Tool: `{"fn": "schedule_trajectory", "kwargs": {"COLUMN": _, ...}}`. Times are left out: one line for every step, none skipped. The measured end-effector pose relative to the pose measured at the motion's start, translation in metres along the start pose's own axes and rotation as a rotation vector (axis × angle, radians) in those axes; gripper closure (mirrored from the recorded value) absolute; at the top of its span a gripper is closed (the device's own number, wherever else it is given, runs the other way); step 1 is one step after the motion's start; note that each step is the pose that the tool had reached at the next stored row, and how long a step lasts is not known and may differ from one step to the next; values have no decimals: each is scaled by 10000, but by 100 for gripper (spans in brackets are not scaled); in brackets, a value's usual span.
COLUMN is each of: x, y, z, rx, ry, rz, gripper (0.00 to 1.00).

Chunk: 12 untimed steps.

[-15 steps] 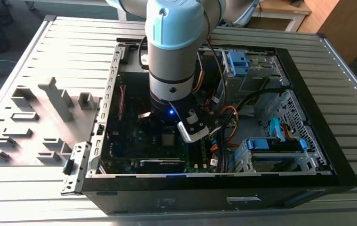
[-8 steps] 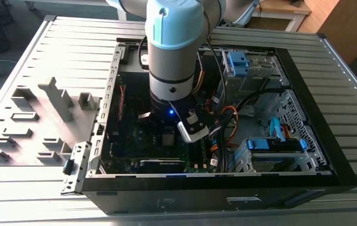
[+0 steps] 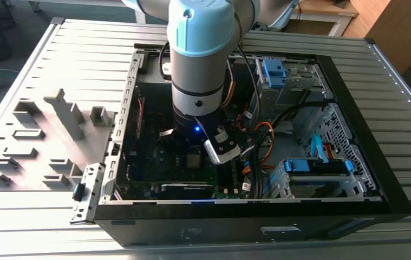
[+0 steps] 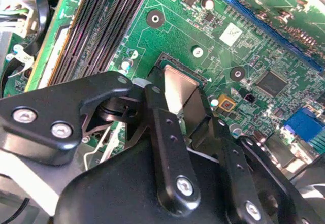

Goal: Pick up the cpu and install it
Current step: 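Place the cpu into insertion slot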

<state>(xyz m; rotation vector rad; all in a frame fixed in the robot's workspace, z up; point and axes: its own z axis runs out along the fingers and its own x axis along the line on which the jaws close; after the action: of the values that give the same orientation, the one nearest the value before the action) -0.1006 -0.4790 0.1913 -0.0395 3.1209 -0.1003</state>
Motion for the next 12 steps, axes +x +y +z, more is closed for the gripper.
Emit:
{"fn": "schedule_trajectory", "kwargs": {"x": 0, "y": 0, "z": 0, "rx": 0, "ry": 0, "rz": 0, "gripper": 60}}
{"fn": "schedule_trajectory", "kwargs": {"x": 0, "y": 0, "z": 0, "rx": 1, "ry": 1, "rz": 0, "gripper": 60}}
{"fn": "schedule_trajectory", "kwargs": {"x": 0, "y": 0, "z": 0, "rx": 2, "ry": 0, "rz": 0, "gripper": 61}}
{"fn": "schedule_trajectory", "kwargs": {"x": 0, "y": 0, "z": 0, "rx": 2, "ry": 0, "rz": 0, "gripper": 61}}
{"fn": "schedule_trajectory", "kwargs": {"x": 0, "y": 0, "z": 0, "rx": 1, "ry": 0, "rz": 0, "gripper": 61}}
{"fn": "schedule_trajectory", "kwargs": {"x": 0, "y": 0, "z": 0, "rx": 1, "ry": 0, "rz": 0, "gripper": 61}}
{"fn": "schedule_trajectory", "kwargs": {"x": 0, "y": 0, "z": 0, "rx": 2, "ry": 0, "rz": 0, "gripper": 61}}
{"fn": "schedule_trajectory", "kwargs": {"x": 0, "y": 0, "z": 0, "rx": 3, "ry": 0, "rz": 0, "gripper": 61}}
{"fn": "schedule_trajectory", "kwargs": {"x": 0, "y": 0, "z": 0, "rx": 3, "ry": 0, "rz": -1, "gripper": 61}}
{"fn": "schedule_trajectory", "kwargs": {"x": 0, "y": 0, "z": 0, "rx": 4, "ry": 0, "rz": -1, "gripper": 61}}
{"fn": "schedule_trajectory", "kwargs": {"x": 0, "y": 0, "z": 0, "rx": 3, "ry": 0, "rz": 0, "gripper": 61}}
{"fn": "schedule_trajectory", "kwargs": {"x": 0, "y": 0, "z": 0, "rx": 4, "ry": 0, "rz": 0, "gripper": 61}}
